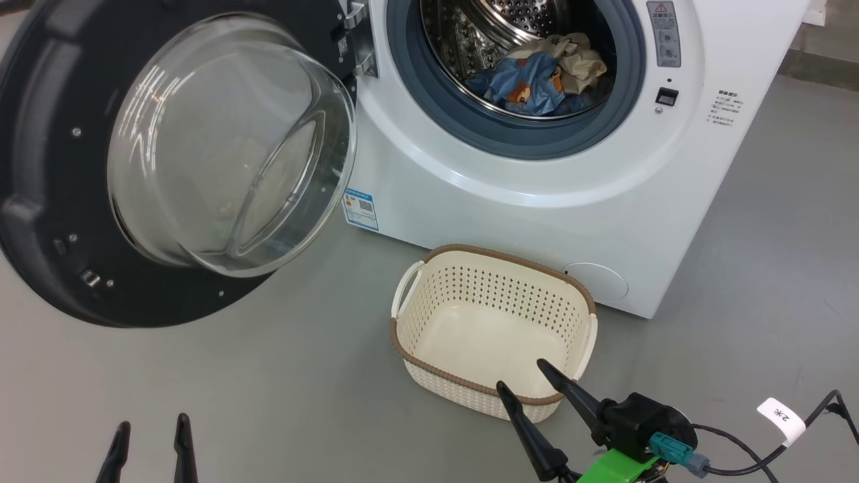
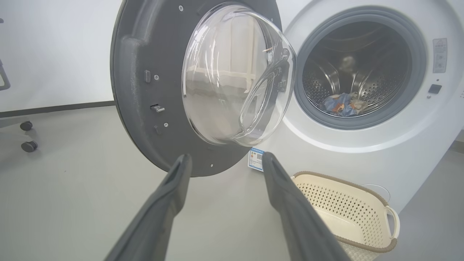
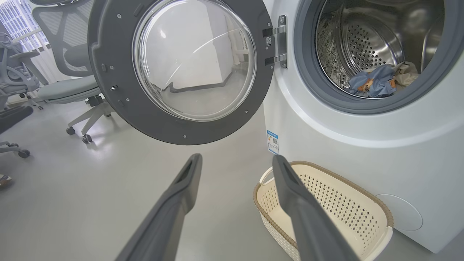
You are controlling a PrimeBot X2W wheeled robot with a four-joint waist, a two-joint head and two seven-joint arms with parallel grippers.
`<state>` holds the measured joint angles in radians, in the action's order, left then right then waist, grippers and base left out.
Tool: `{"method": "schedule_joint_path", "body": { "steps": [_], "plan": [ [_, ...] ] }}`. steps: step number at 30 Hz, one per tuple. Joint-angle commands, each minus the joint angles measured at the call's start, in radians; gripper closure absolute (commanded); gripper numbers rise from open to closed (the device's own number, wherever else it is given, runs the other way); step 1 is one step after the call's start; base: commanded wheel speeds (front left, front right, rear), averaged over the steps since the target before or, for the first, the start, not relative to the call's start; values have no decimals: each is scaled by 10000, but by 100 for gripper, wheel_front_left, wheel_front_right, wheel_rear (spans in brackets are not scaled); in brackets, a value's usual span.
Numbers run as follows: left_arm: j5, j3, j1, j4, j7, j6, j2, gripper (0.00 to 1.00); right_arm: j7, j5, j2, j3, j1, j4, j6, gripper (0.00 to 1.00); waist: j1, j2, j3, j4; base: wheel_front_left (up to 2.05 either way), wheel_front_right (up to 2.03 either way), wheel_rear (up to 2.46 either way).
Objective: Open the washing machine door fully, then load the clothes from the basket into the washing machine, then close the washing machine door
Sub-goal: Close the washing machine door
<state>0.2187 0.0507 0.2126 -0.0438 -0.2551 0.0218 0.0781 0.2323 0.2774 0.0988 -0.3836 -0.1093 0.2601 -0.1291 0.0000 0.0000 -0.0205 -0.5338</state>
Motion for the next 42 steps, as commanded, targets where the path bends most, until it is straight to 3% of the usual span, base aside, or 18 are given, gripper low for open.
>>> {"method": "schedule_joint_path", "body": {
  "steps": [1,33,34,35,36,42],
  "plan": [
    [76,410,-80,-327,-65,25,31,0,158,77,-34,-269,-455,-180,-16,0,0,0,26,9,0,0,0],
    [107,602,-174,-417,-66,-10,-156,0,181,76,16,-247,-413,-163,-16,0,0,0,16,52,0,0,0],
    [144,616,-180,-434,-66,-29,-164,15,178,73,15,-243,-411,-165,-16,0,0,0,7,51,0,0,0],
    [177,630,-187,-453,-66,-48,-172,62,176,69,14,-235,-408,-169,-16,0,0,0,-4,51,0,0,0],
    [236,639,-198,-485,-66,-93,-180,100,175,62,14,-224,-403,-174,-16,0,0,0,-15,51,0,0,0],
    [272,798,-283,-705,-66,-188,-207,100,147,7,56,-116,-347,-257,-16,0,0,0,-151,49,0,0,0]
  ]
}}
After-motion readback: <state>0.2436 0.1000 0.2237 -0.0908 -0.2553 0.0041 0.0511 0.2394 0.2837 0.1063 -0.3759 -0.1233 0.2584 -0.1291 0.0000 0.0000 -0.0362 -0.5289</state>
